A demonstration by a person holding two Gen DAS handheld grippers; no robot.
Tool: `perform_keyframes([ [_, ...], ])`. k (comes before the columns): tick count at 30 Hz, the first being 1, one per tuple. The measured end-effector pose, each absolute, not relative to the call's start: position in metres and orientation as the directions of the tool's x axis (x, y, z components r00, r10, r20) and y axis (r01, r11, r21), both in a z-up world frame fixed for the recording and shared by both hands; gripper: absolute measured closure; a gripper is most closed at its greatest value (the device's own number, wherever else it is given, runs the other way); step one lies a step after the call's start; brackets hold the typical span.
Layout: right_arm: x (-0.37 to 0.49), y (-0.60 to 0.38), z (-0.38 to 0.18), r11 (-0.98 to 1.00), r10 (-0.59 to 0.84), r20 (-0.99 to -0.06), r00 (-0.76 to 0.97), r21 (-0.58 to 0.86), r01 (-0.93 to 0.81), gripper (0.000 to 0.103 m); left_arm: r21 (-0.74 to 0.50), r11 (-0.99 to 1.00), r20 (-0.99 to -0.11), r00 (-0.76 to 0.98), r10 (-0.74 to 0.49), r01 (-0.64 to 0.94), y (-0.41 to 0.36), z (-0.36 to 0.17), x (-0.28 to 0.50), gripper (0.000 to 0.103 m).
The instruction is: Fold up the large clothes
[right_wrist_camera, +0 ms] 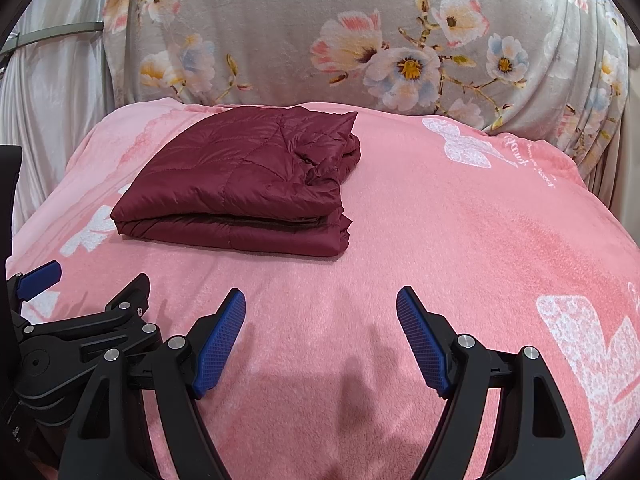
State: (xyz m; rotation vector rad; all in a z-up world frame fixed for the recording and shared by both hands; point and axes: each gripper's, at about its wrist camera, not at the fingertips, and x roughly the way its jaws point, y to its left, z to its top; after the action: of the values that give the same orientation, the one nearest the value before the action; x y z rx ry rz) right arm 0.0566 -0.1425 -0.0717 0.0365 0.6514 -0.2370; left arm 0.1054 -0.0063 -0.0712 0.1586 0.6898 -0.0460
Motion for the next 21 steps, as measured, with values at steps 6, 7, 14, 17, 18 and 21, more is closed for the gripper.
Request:
perform_keyframes([
  [6, 0.0566, -0.1427, -0.0716, 0.973, -0.206, -0.605, 0.769, -0.040, 0.229, 0.027, 0.131, 0.987, -0.637, 0.771, 0.009, 0.097, -0.0059, -0.0709, 0.1055, 0.006],
  [7, 0.0565, -0.1429, -0.0716, 0.973, -0.206, -0.605, 0.769, -0.040, 0.229, 0.027, 0.131, 0.987, -0.637, 0.771, 0.009, 0.096, -0.0062, -0.0709, 0.1053, 0.006],
  [14, 0.0564, -0.1431, -0.0714, 0.973, -0.206, -0.604, 0.770, -0.040, 0.228, 0.027, 0.131, 0.987, -0.637, 0.771, 0.010, 0.095, -0.0074, -0.0709, 0.1047, 0.006],
  [17, 0.0565, -0.1436, -0.0714, 0.973, -0.205, -0.605, 0.770, -0.040, 0.227, 0.027, 0.131, 0.987, -0.637, 0.771, 0.010, 0.095, -0.0074, -0.0710, 0.1048, 0.006],
  [18, 0.0565, -0.1433, -0.0713, 0.973, -0.205, -0.604, 0.770, -0.041, 0.228, 0.027, 0.130, 0.987, -0.637, 0.771, 0.010, 0.095, -0.0070, -0.0709, 0.1049, 0.006],
  [21, 0.0564, -0.1438, -0.0713, 0.973, -0.205, -0.604, 0.770, -0.040, 0.228, 0.027, 0.132, 0.987, -0.637, 0.771, 0.011, 0.095, -0.0079, -0.0711, 0.1045, 0.006],
])
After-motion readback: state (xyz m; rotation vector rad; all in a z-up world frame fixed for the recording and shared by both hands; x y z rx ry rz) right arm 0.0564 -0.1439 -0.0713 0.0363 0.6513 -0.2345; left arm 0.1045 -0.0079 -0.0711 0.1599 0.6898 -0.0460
